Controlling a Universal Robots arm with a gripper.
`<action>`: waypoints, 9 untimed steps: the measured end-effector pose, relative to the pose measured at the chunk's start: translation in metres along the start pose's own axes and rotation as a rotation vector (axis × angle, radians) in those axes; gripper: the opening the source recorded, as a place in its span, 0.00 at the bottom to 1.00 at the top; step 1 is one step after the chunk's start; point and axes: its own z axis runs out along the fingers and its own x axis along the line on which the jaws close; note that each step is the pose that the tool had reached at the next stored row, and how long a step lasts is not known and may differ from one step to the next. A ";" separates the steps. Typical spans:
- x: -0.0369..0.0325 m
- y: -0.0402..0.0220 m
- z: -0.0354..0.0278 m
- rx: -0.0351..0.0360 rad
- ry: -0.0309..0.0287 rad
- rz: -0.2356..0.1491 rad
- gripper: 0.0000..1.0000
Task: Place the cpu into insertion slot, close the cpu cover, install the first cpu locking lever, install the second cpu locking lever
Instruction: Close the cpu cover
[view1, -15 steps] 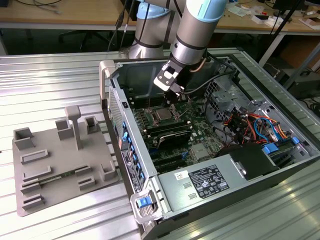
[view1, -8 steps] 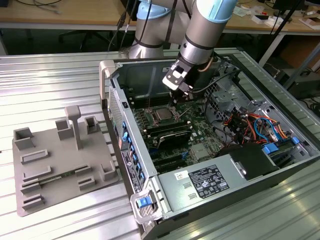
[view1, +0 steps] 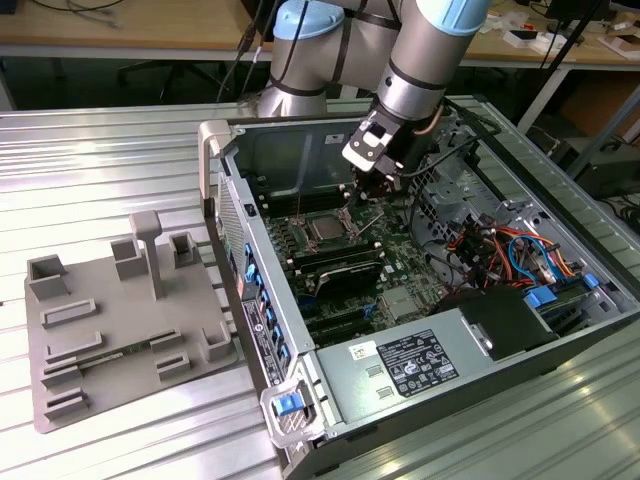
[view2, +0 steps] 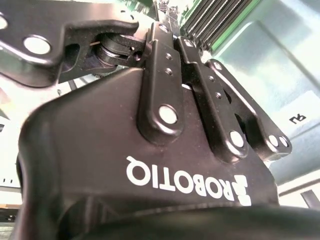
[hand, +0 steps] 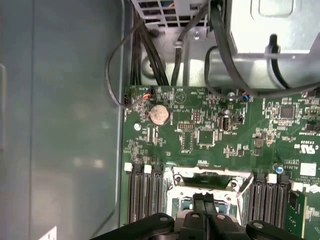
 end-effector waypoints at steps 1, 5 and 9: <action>0.0000 0.0016 -0.0028 0.0018 0.0002 0.000 0.11; -0.0001 0.0087 -0.0108 0.0112 0.0007 0.000 0.11; -0.0004 0.0174 -0.0173 0.0237 0.0014 0.001 0.11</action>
